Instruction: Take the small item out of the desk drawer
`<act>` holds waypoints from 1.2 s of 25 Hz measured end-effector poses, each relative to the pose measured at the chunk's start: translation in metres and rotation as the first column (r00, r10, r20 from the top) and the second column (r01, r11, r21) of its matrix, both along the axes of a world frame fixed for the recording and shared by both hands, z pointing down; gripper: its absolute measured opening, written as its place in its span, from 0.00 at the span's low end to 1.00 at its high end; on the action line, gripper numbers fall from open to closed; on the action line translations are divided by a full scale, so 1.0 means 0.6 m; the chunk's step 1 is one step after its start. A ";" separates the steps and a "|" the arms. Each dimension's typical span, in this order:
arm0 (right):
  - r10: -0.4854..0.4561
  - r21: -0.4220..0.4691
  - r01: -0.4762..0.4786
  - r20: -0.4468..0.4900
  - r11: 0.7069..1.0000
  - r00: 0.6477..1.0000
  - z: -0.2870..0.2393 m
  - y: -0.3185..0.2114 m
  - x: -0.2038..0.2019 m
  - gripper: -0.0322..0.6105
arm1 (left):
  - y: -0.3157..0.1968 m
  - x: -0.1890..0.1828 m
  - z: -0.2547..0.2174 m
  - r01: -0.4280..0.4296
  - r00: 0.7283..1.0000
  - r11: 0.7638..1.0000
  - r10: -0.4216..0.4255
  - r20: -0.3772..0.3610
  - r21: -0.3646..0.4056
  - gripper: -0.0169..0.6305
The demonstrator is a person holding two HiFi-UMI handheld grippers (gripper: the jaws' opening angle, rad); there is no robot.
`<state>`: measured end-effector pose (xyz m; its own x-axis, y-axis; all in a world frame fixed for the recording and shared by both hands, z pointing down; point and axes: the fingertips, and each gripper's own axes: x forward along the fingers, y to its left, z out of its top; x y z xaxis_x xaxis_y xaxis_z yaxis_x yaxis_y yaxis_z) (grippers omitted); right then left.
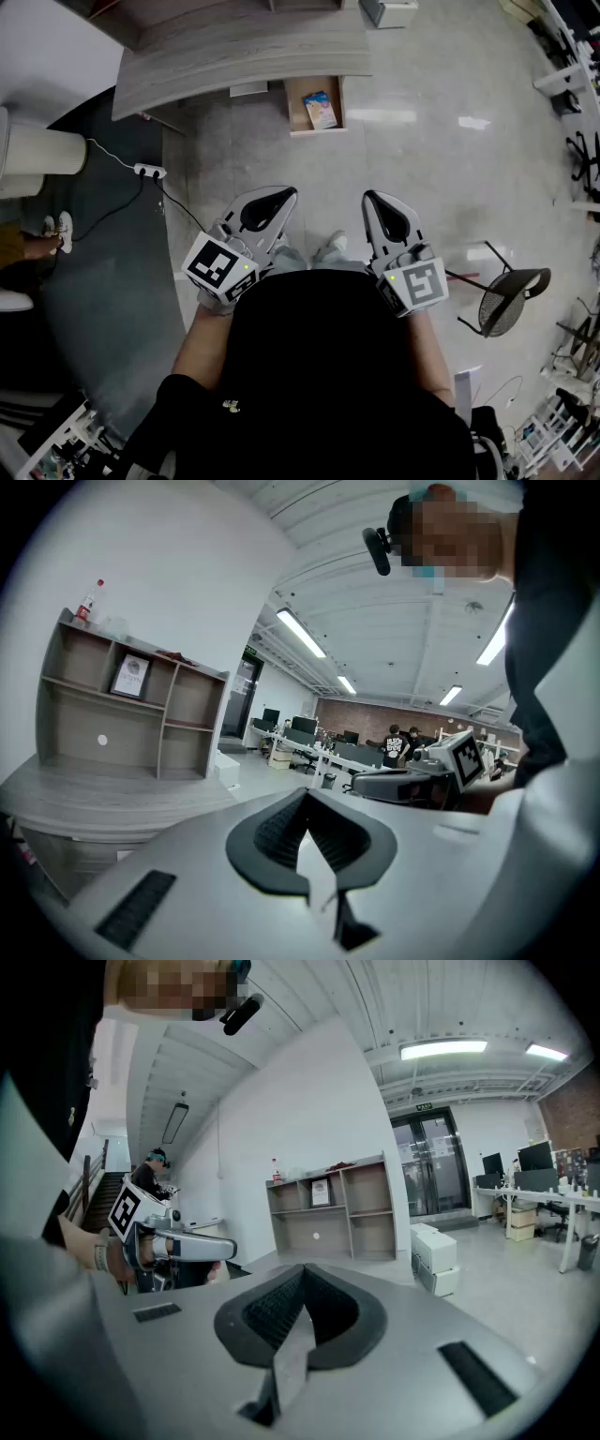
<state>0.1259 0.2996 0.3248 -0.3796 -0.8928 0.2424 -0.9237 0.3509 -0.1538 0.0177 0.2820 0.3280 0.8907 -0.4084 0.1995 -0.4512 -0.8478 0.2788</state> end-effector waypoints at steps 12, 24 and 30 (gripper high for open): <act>-0.017 -0.017 0.016 -0.049 1.000 0.999 0.013 -0.021 -0.153 0.04 | -0.033 -0.138 0.004 -0.008 0.997 1.000 0.008 -0.071 0.000 0.04; 0.026 -0.059 -0.032 -0.105 0.998 0.994 0.046 -0.113 -0.256 0.05 | -0.113 -0.267 0.035 0.000 0.991 0.997 -0.010 -0.134 -0.073 0.04; 0.016 -0.068 -0.021 -0.081 0.997 0.997 0.059 -0.196 -0.242 0.05 | -0.178 -0.266 0.052 0.047 0.992 0.995 -0.057 -0.112 -0.090 0.04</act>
